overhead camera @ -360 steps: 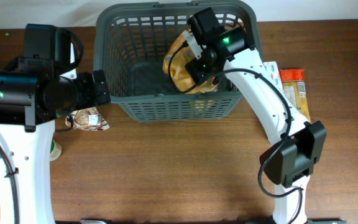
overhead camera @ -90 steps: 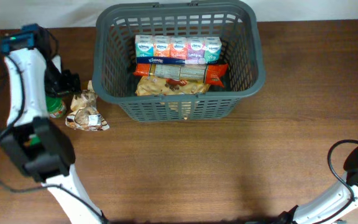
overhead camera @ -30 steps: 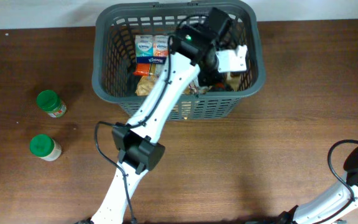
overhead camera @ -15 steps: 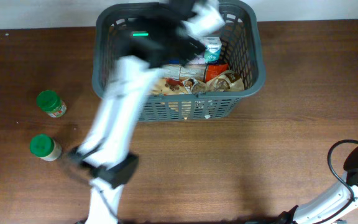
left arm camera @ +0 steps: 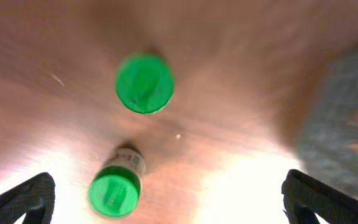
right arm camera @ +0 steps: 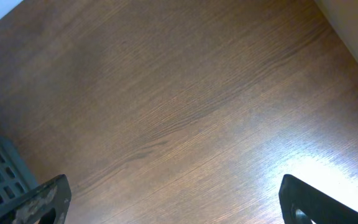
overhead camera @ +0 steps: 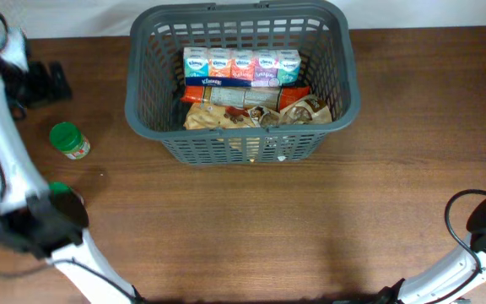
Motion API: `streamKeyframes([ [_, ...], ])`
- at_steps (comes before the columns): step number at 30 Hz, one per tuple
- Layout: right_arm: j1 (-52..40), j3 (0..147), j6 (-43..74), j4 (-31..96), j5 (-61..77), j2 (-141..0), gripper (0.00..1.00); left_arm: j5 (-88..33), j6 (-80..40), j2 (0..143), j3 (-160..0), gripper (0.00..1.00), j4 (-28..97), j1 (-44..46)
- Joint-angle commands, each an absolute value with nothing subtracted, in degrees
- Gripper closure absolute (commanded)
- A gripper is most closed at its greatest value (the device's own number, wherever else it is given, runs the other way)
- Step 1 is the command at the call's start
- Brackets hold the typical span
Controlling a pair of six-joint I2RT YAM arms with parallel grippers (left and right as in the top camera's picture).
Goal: Pack container
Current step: 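Grasp the rear green-lidded jar with the left gripper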
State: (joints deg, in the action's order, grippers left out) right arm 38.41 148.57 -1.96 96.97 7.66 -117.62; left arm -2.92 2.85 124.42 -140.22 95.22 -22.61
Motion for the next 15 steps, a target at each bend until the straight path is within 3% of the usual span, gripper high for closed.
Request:
streamKeyframes([
  [1,38.3,148.2,-1.8,97.1,8.4,-116.9,0.01,-4.7,2.2,131.4,-135.2,0.01,94.5,-24.4],
  [15,38.3,148.2,-1.8,97.1,8.4,-116.9,0.01,-0.8,3.2,142.7,-135.0,0.01,87.4,-24.6],
])
